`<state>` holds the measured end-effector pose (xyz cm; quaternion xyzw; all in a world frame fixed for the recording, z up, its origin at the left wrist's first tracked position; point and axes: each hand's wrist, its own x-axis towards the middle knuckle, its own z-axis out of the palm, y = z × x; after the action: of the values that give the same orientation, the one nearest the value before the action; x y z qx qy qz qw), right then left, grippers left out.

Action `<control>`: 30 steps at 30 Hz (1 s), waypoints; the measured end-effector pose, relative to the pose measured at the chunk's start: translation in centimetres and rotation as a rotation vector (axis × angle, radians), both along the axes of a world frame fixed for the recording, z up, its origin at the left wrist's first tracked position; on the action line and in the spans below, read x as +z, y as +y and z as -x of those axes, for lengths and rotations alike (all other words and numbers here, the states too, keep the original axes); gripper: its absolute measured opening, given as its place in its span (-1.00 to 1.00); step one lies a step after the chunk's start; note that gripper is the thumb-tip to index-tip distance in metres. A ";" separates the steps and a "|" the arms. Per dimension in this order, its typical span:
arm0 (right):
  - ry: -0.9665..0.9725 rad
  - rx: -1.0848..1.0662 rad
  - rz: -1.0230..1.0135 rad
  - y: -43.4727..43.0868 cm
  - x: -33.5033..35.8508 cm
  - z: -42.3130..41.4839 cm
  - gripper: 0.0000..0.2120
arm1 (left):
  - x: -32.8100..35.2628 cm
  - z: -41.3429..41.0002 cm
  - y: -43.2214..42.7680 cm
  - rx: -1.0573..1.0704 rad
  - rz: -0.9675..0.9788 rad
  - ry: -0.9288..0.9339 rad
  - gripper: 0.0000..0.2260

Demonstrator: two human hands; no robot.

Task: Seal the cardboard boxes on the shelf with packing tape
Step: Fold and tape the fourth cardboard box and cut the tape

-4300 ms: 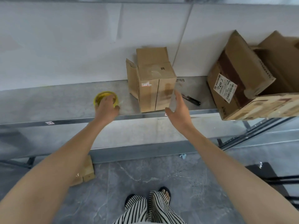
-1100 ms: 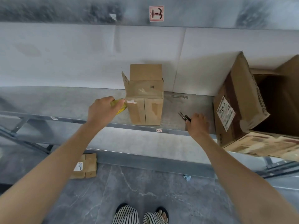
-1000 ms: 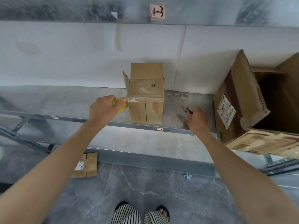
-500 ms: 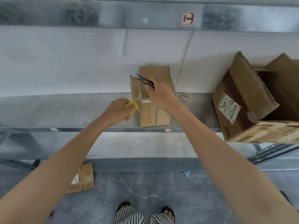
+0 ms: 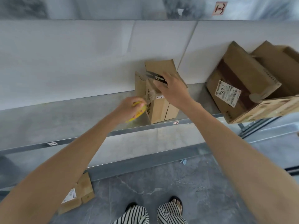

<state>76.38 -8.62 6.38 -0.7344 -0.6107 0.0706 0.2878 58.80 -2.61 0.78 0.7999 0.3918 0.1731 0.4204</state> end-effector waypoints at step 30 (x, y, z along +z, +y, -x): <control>0.701 -0.319 0.163 -4.7 -4.5 6.1 -0.66 | -1.4 -0.3 -0.3 0.015 0.030 -0.113 -0.82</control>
<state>70.24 -13.28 1.87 -0.7720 -0.3457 0.3198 0.4269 59.05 -2.89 -0.58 0.7794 0.3761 0.2150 0.4526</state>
